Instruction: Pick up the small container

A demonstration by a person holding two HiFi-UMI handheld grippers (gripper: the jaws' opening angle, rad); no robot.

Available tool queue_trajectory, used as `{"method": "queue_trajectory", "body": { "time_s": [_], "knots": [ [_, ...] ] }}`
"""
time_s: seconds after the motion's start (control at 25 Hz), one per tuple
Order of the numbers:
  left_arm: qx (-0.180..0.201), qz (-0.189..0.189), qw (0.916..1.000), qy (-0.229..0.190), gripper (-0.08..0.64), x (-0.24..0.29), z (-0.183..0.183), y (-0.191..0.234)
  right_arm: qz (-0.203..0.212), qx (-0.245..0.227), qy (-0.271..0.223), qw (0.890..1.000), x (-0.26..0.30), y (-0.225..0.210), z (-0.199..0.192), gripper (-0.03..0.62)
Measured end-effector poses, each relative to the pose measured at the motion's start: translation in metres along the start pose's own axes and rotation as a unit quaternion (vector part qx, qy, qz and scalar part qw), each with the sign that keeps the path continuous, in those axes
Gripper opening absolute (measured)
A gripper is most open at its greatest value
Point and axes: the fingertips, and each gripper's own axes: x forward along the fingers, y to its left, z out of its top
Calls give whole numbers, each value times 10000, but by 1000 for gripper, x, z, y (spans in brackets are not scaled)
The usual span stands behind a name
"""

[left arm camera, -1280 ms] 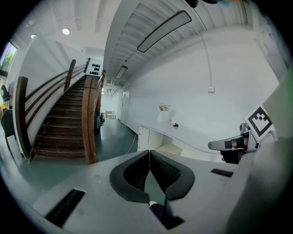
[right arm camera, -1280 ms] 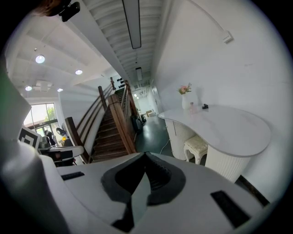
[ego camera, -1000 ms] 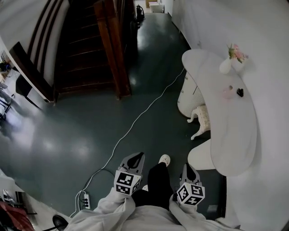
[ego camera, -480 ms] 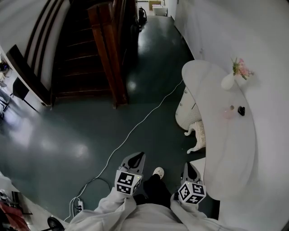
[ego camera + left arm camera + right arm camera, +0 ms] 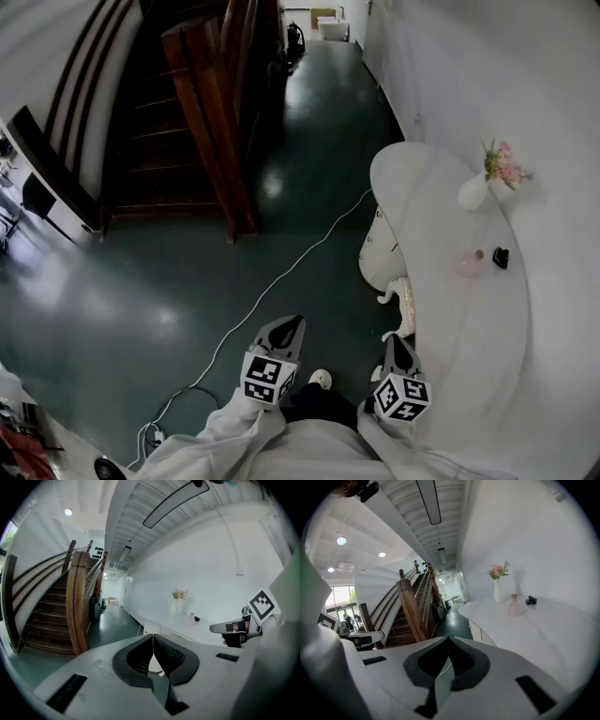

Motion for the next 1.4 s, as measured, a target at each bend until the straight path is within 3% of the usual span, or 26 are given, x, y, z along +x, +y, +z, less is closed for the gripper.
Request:
{"method": "queue_trajectory", "body": {
  "time_s": [0.4,1.0,1.4],
  "knots": [
    [73,-118,9999,74,15,43,3,-7,-46,82,-2,10000,28,-29,8,51],
    [58,-93,9997,200,15,42,-8,-8,-136,237,34,9996,24,-37,-9,51],
    [328,-567,9978,139,15,104,20,-19,-607,447,-281,9968,46,-78,24,51]
  ]
}}
